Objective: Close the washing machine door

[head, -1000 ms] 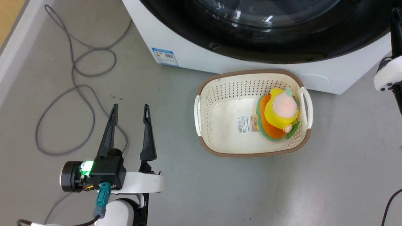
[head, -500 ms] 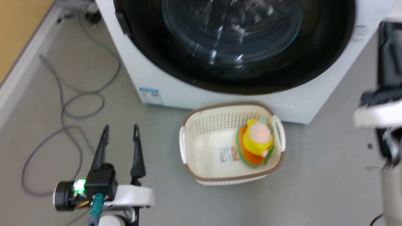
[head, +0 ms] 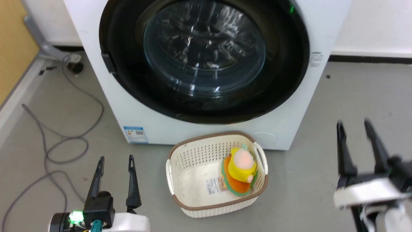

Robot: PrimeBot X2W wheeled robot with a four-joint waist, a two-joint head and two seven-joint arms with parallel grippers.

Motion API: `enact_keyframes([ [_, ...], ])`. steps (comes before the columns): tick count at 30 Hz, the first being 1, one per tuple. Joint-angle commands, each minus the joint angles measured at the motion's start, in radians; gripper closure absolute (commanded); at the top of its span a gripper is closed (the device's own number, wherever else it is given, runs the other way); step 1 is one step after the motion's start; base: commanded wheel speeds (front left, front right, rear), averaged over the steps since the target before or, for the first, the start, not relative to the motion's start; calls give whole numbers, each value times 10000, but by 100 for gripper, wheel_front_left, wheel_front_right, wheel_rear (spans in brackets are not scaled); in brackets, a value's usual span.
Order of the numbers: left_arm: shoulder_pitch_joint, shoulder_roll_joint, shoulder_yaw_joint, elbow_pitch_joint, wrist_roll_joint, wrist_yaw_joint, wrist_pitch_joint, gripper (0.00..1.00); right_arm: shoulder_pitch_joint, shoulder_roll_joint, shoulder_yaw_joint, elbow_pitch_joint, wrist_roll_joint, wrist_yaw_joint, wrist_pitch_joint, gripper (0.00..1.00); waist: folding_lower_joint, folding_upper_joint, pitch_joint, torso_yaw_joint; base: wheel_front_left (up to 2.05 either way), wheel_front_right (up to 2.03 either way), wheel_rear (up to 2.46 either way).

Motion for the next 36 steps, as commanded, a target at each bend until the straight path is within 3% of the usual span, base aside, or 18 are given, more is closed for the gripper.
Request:
enact_keyframes([
  [1,192,59,24,54,45,46,-44,0,504,133,56,80,20,-9,-34,0,1,0,-220,-134,0,0,0],
  [11,511,48,11,384,-128,-240,-44,0,1735,297,348,208,473,-9,-34,0,1,0,-462,-346,0,0,0],
  [12,385,4,8,374,-103,-228,2,100,1638,247,349,206,427,-2,4,100,1,0,-461,-343,0,0,0],
  [36,283,-59,138,296,-63,-509,425,100,1644,256,440,7,120,-1,425,100,1,0,-466,-347,0,0,0],
])
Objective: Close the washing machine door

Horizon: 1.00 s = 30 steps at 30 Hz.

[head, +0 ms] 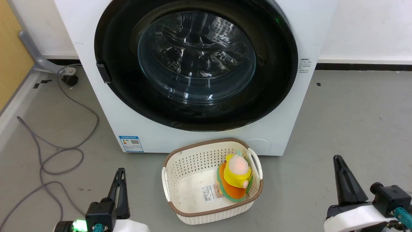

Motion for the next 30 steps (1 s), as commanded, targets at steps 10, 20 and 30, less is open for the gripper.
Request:
enact_keyframes([
  [10,-139,-38,114,-92,66,-174,237,100,18,13,74,-181,-186,-2,242,100,1,0,2,2,0,0,0],
  [20,-190,-61,184,-134,90,-308,442,100,24,17,120,-280,-314,-3,447,100,1,0,5,4,0,0,0],
  [30,-240,-83,253,-176,114,-442,646,100,31,21,167,-379,-441,-4,652,100,1,0,7,6,0,0,0],
])
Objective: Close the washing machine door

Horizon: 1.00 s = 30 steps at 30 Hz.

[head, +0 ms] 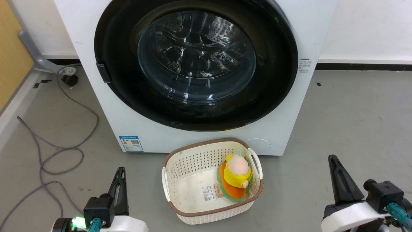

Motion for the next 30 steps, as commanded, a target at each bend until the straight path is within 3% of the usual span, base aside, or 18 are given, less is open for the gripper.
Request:
enact_keyframes([
  [1,-179,-36,32,-42,86,-69,51,100,31,20,27,-95,-42,-4,57,100,0,-1,0,1,0,0,0],
  [30,-325,-102,234,-163,156,-459,644,100,49,33,162,-382,-412,-6,653,100,0,-1,7,6,0,0,0],
])
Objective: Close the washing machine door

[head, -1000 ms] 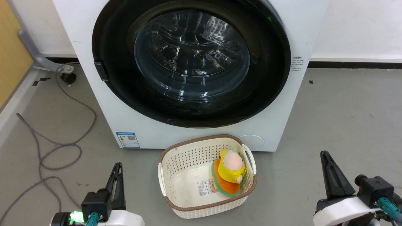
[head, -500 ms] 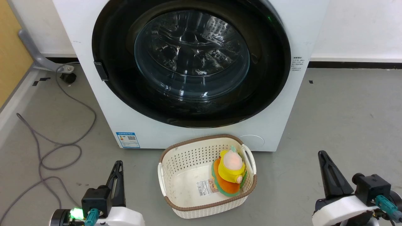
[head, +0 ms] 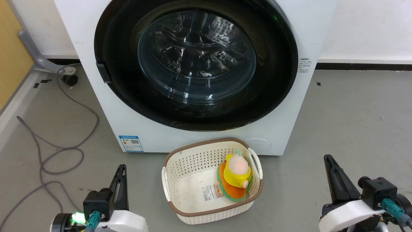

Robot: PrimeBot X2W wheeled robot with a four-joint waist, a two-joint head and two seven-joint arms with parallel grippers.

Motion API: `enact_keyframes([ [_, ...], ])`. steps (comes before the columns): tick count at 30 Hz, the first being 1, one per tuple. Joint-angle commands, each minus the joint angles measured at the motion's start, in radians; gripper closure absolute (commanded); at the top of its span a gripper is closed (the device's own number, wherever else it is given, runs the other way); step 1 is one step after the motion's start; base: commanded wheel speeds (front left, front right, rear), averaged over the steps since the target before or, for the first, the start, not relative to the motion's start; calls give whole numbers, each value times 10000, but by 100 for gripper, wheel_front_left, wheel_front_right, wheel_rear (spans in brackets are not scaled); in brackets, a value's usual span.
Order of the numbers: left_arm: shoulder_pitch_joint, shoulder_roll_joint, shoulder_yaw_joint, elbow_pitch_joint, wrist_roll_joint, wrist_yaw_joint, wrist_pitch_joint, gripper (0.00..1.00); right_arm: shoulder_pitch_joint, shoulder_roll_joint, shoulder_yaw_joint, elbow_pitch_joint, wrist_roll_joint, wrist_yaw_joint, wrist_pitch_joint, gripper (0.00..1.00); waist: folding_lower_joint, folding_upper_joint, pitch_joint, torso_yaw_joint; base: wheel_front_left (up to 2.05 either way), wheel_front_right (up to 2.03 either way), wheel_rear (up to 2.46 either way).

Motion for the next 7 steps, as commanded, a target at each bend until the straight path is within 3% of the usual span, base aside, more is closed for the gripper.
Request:
enact_keyframes([
  [1,-170,-24,47,-50,84,-66,58,100,50,33,31,-98,-118,-6,58,100,0,-1,0,1,0,0,0],
  [7,-200,-38,89,-75,98,-146,181,100,54,36,59,-157,-194,-6,181,100,0,-1,2,2,0,0,0],
])
